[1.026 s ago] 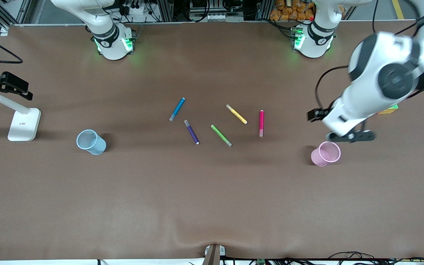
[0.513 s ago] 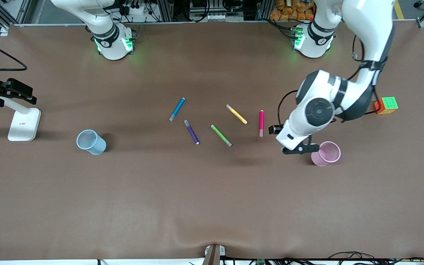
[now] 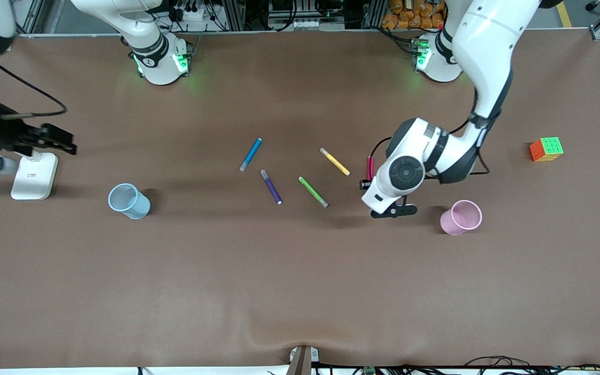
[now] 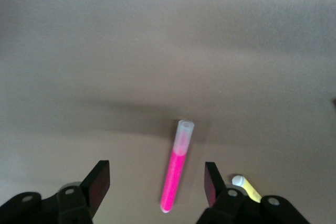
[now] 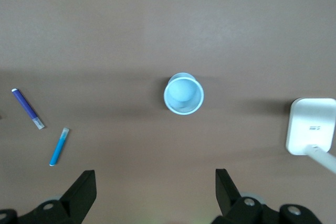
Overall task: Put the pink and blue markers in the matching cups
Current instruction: 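Grasp the pink marker with the left gripper while the right gripper reaches the blue marker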
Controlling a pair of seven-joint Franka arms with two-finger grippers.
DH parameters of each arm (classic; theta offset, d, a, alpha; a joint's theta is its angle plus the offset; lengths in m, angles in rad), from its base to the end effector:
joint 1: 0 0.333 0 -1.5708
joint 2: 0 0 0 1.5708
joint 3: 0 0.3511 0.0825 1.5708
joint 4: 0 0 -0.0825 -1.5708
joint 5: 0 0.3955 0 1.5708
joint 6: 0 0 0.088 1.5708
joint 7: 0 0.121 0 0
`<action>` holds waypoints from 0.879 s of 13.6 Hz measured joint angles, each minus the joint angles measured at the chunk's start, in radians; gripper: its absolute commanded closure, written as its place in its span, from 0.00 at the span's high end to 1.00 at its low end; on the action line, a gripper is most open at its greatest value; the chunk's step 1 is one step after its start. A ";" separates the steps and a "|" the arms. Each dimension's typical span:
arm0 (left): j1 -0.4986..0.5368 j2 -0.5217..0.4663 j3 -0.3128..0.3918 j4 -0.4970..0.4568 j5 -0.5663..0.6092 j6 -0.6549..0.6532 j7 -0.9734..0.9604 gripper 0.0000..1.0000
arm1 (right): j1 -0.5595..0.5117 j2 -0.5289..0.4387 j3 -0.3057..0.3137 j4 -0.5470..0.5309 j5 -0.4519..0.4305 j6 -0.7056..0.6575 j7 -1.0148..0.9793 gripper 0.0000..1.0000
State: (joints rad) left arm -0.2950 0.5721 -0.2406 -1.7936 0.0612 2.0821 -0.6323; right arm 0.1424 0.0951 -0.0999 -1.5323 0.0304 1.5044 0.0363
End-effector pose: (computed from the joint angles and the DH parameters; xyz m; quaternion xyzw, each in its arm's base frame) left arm 0.5640 -0.3182 0.2272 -0.9895 -0.0392 0.1337 0.0379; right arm 0.5865 0.0316 0.6041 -0.9981 -0.0031 0.0616 0.0080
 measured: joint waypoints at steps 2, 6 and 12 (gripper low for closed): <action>-0.010 0.031 0.000 0.000 0.000 0.026 0.000 0.61 | 0.035 0.019 0.002 -0.002 0.010 0.000 0.067 1.00; -0.020 0.061 0.000 0.000 0.000 0.054 0.000 0.46 | 0.083 0.060 0.003 -0.021 0.089 0.008 0.243 1.00; -0.020 0.070 0.001 0.000 0.000 0.055 0.000 0.42 | 0.237 0.100 0.006 -0.123 0.106 0.163 0.526 1.00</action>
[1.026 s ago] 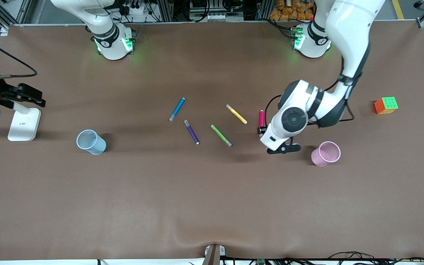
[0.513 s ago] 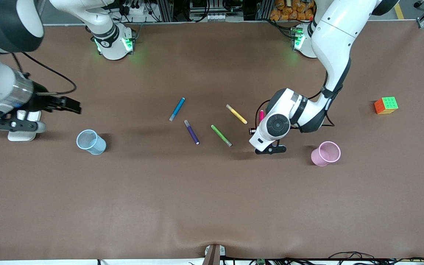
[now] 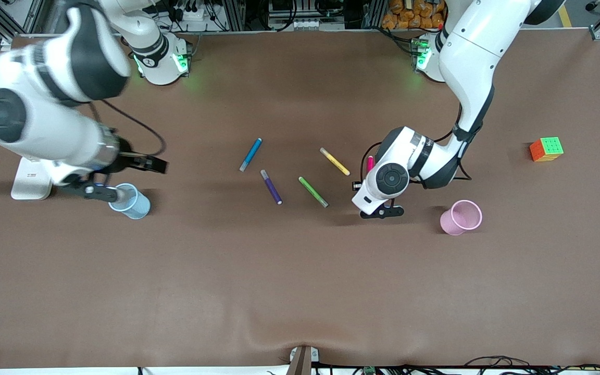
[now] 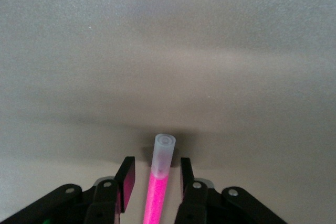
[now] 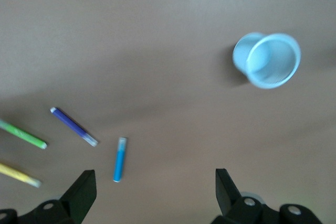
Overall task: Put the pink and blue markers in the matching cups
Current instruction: 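Grasp the pink marker with the left gripper while the right gripper reaches the blue marker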
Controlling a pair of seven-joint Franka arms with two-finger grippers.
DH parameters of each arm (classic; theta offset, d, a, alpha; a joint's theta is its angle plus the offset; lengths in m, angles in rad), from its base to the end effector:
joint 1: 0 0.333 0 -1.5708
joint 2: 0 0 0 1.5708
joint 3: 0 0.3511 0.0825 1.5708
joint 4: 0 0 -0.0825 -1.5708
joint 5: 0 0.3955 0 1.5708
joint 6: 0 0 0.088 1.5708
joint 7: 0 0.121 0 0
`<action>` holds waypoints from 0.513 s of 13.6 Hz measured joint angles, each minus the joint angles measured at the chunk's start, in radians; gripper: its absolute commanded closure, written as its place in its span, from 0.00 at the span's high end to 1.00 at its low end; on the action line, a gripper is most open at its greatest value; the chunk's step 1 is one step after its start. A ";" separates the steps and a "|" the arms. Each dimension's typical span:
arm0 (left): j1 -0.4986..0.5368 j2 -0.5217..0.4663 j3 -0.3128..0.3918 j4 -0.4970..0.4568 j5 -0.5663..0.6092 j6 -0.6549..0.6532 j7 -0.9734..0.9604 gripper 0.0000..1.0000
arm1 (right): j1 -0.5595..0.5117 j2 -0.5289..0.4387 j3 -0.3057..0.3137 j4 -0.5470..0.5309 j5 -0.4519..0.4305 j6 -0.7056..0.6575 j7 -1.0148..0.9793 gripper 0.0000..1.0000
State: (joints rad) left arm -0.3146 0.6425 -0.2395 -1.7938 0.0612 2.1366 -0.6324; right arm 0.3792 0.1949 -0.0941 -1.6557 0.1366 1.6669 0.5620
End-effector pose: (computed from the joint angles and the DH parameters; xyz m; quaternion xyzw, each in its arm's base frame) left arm 0.5560 -0.3297 0.1854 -0.9884 -0.0317 0.1439 0.0360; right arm 0.5860 0.1919 0.4977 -0.9828 0.1497 0.1068 0.0154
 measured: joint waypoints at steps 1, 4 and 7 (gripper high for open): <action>0.000 0.003 0.000 0.000 0.000 0.000 0.000 0.42 | 0.042 0.000 0.001 -0.027 0.000 0.037 0.074 1.00; 0.000 0.008 0.000 0.000 0.000 0.000 0.000 0.29 | 0.151 0.002 0.002 -0.145 0.000 0.177 0.244 1.00; 0.000 0.008 0.000 0.000 0.000 0.000 0.000 0.00 | 0.215 0.005 0.003 -0.249 0.000 0.299 0.359 1.00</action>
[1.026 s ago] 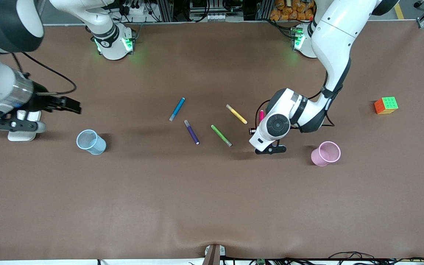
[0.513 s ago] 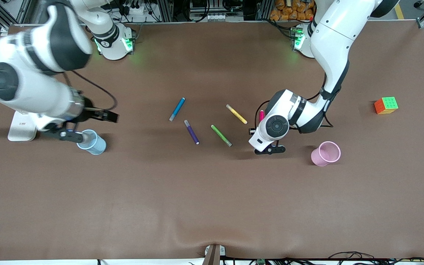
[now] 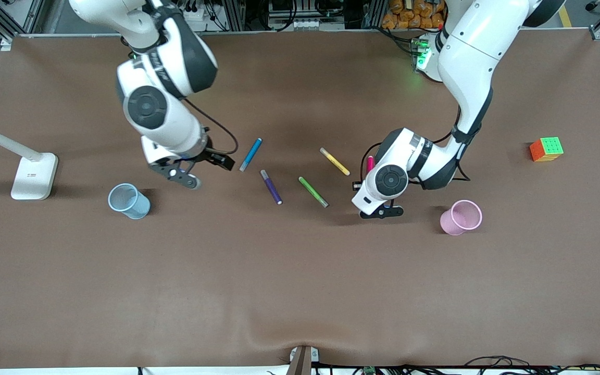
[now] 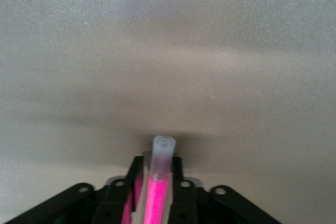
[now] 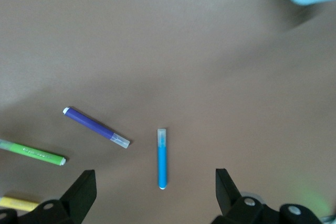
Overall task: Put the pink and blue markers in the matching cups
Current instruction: 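Grasp the pink marker with the left gripper while the right gripper reaches the blue marker, then carry the pink marker to the pink cup while the right gripper grasps blue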
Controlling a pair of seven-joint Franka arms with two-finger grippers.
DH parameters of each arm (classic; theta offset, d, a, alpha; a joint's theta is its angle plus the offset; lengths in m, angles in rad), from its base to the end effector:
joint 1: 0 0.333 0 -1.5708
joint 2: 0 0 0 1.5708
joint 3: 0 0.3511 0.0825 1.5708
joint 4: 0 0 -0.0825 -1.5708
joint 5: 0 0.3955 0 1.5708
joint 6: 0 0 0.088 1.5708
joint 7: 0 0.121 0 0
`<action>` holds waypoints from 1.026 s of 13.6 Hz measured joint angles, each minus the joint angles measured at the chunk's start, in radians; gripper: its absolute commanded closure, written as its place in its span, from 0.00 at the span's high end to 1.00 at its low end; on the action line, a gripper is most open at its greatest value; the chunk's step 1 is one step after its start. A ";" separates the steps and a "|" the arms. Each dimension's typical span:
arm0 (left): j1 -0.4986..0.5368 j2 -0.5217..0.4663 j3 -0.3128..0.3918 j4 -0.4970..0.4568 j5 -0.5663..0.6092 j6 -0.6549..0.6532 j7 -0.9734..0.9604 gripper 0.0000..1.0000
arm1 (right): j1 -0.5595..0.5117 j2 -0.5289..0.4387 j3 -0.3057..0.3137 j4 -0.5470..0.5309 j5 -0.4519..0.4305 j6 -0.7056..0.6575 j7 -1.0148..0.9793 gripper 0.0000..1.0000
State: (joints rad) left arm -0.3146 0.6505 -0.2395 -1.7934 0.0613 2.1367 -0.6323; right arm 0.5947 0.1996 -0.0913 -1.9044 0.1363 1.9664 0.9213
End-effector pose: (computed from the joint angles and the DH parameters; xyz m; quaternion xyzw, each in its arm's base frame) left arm 0.5551 -0.3294 0.1805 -0.9879 -0.0316 0.1474 0.0373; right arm 0.5228 0.3026 0.3998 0.9680 -0.2361 -0.0853 0.0052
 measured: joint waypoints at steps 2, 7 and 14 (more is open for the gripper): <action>0.000 0.000 0.000 0.002 0.000 0.000 0.000 0.00 | 0.003 0.004 -0.002 -0.075 0.000 0.076 0.011 1.00; 0.004 -0.003 0.002 0.013 0.002 -0.007 0.000 0.00 | 0.012 0.068 -0.006 -0.144 0.107 0.175 0.013 1.00; 0.038 -0.135 0.019 0.092 0.032 -0.172 0.000 0.00 | 0.078 0.137 -0.004 -0.299 0.127 0.461 0.036 0.66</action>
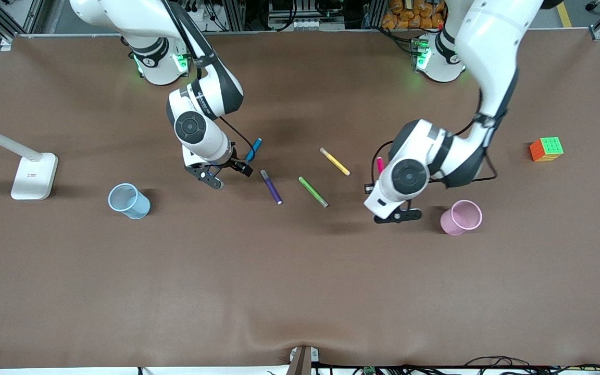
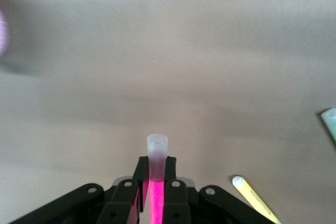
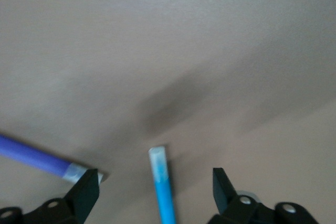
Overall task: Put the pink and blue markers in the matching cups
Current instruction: 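Carry the pink marker to the pink cup while the right gripper grasps blue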
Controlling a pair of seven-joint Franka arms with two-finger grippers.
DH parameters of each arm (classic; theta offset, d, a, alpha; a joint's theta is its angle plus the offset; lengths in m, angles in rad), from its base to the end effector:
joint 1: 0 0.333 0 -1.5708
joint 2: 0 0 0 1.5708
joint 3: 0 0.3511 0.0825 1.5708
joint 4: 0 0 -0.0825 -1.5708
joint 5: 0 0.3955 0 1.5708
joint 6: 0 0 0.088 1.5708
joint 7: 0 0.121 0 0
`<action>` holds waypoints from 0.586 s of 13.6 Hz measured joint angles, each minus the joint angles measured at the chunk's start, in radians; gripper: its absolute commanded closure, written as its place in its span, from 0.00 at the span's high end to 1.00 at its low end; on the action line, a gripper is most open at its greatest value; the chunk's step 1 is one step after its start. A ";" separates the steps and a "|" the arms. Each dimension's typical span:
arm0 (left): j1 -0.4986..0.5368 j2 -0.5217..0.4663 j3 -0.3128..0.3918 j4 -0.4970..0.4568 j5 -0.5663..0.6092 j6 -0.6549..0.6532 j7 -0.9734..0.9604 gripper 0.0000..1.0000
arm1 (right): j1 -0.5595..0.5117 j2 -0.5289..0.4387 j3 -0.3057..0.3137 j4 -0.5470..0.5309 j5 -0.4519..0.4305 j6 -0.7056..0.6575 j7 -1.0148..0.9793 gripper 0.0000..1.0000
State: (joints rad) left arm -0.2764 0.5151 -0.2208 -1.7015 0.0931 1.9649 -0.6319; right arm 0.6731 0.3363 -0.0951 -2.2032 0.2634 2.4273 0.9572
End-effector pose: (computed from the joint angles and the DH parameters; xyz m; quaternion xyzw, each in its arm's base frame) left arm 0.5953 -0.2985 0.2933 -0.9915 -0.0513 0.1081 0.0510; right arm 0.4675 0.3086 0.2289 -0.9542 0.2870 0.0834 0.0095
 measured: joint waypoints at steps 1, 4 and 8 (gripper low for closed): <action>0.017 -0.028 0.001 0.003 0.017 -0.006 0.000 0.00 | 0.003 0.004 0.000 -0.013 0.000 0.014 0.000 0.65; 0.082 -0.104 0.004 0.008 0.082 -0.009 0.000 0.00 | 0.012 0.022 0.000 -0.020 0.000 0.027 0.001 0.63; 0.171 -0.158 0.004 0.019 0.222 -0.005 0.004 0.00 | 0.023 0.041 0.001 -0.020 0.000 0.056 0.003 0.60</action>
State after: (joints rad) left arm -0.1051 0.3567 -0.2166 -1.6825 0.3153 1.9597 -0.6284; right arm 0.6957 0.3775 -0.0941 -2.2234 0.2635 2.4831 0.9601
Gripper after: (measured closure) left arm 0.846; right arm 0.370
